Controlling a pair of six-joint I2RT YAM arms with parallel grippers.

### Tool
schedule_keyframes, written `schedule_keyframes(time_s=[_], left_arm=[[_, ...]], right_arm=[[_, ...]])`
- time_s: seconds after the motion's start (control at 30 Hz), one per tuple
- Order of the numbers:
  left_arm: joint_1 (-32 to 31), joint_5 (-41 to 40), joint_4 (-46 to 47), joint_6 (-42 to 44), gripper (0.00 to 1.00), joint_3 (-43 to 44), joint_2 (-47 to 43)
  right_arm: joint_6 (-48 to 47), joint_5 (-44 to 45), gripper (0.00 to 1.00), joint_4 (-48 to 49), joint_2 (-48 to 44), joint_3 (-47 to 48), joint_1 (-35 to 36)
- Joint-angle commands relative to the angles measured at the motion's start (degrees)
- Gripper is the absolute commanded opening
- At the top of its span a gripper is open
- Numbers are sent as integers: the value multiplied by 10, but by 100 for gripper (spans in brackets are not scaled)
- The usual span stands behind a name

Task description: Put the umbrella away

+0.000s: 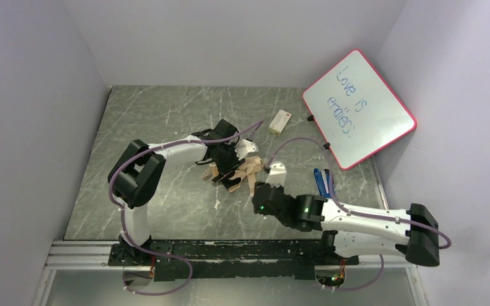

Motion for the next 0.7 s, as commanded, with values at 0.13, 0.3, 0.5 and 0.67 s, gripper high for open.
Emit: schedule_keyframes(time_s=[0.13, 0.3, 0.5, 0.67], left_arm=[[8, -110, -14, 32, 5, -31, 46], [7, -109, -16, 31, 5, -29, 48], [5, -110, -15, 30, 5, -29, 49], [5, -112, -16, 30, 5, -29, 49]], right_arm=[[86, -63, 53, 45, -54, -60, -154], [78, -134, 58, 117, -22, -88, -206], [-19, -240, 56, 264, 31, -127, -298], [-36, -321, 55, 324, 88, -124, -357]])
